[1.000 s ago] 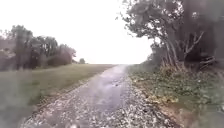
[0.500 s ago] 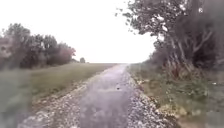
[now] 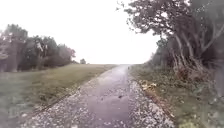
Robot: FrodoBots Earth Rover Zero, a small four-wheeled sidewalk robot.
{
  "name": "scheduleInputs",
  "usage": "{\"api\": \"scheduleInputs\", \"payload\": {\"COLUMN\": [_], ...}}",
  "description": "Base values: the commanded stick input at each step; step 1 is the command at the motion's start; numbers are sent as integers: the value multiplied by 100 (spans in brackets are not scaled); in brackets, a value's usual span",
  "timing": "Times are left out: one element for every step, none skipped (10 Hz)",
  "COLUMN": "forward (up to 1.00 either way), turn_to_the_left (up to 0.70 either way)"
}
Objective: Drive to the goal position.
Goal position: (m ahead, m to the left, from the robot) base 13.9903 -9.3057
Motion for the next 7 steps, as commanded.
{"api": "scheduleInputs", "payload": {"forward": [100,100,100,100,100,100,100], "turn_to_the_left": [-6,-19,-40,-40,-40,-2,-1]}}
